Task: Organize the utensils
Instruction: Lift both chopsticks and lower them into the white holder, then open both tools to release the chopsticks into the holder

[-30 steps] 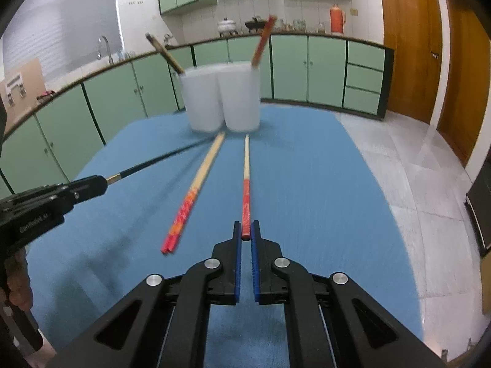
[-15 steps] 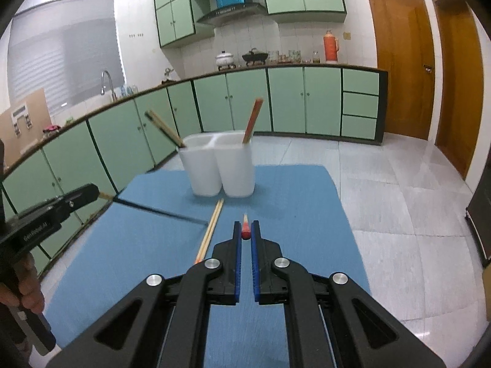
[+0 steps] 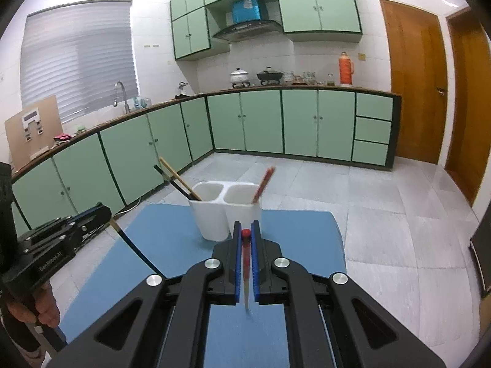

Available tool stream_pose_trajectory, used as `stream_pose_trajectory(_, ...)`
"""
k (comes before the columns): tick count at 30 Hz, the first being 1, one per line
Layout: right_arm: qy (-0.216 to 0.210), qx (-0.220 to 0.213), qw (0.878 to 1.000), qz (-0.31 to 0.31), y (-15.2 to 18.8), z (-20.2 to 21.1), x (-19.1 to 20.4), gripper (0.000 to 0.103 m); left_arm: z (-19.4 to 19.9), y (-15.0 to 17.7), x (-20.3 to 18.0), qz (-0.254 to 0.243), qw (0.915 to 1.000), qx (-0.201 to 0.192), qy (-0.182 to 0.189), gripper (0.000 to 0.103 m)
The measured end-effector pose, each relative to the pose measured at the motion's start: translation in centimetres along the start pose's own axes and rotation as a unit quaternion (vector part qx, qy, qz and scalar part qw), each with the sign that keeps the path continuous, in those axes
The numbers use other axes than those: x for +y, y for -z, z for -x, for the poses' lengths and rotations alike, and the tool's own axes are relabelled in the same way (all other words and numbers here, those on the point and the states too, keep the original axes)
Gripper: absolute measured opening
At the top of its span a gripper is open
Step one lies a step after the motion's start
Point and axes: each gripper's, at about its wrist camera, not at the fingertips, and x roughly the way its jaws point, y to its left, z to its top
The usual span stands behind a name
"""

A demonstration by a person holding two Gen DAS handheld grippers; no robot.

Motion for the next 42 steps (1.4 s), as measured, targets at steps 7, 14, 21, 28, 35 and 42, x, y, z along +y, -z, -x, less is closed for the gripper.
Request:
stream_pose_trajectory(7, -0.020, -0.021, 1.000, 0.012, -3.2, -0.4, 0.3, 0.006, -0.1, -2.8, 0.2, 0.000, 0.9996, -0.030, 0.002, 0.005)
stream_pose_trajectory(14, -0.039, -0.071, 0.997, 0.013, -8.2, -0.2, 0.5, 0.006, 0.0, -7.1, 0.2, 0.000, 0.9967, -0.082, -0.002, 0.005)
stream_pose_trajectory(21, -0.030, -0.111, 0.993, 0.021, -12.2, -1.3, 1.2, 0.006, -1.2, -11.6, -0.6, -0.001, 0.9907, -0.135, -0.015, 0.005)
stream_pose_trajectory(28, -0.007, -0.104, 0.994, 0.035, -14.1, -5.7, 1.6, 0.006, -4.9, -13.8, -1.0, -0.006, 0.9857, -0.165, -0.032, 0.005)
stream_pose_trajectory(35, -0.010, -0.057, 0.998, 0.020, -12.3, -11.0, 0.2, 0.006, -11.3, -12.3, -0.1, -0.012, 0.9926, -0.109, -0.052, 0.006)
stream_pose_trajectory(42, -0.022, -0.018, 0.999, 0.020, -10.0, -13.4, -0.5, 0.006, -14.6, -9.4, 2.2, -0.001, 0.9981, -0.037, -0.049, 0.007)
